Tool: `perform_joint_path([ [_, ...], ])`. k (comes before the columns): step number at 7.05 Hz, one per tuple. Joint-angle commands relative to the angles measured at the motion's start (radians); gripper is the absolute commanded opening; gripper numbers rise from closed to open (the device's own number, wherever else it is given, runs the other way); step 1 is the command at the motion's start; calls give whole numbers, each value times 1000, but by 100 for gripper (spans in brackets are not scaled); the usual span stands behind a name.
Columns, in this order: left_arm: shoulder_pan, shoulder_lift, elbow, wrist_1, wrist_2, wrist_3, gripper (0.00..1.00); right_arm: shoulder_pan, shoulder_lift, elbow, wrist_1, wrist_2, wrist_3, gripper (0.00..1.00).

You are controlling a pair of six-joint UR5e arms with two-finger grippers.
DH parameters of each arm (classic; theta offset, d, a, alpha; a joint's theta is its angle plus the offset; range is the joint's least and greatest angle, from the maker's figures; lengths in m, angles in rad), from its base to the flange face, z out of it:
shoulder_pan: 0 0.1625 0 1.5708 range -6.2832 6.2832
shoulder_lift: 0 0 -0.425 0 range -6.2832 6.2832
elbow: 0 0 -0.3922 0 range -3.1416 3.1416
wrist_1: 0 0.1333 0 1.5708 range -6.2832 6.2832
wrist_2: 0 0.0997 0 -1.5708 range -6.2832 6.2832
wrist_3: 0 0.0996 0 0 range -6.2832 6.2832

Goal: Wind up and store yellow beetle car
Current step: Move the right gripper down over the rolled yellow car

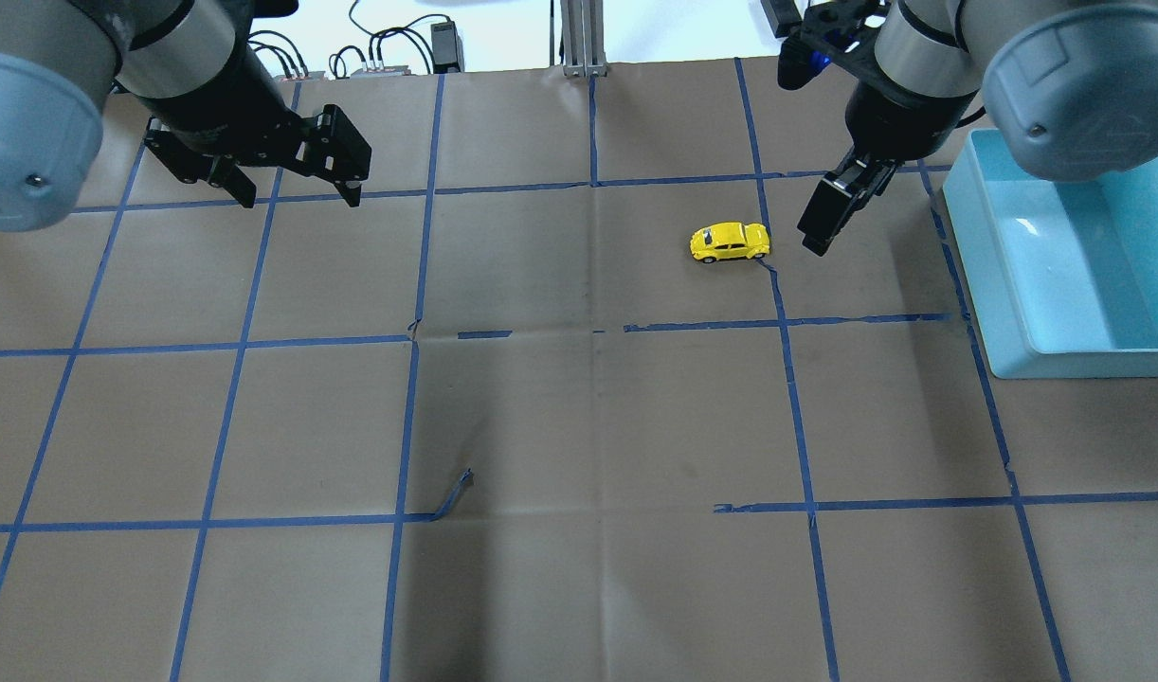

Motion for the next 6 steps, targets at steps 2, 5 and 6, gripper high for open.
perform_joint_path([
  [2, 1, 7, -2, 1, -3, 4, 99, 4, 106, -6, -136, -3, -315, 100],
  [5, 2, 2, -2, 10, -5, 4, 99, 47, 277, -29, -313, -1, -414, 100],
  [6, 2, 2, -2, 11, -5, 4, 99, 47, 326, -32, -335, 5, -536, 100],
])
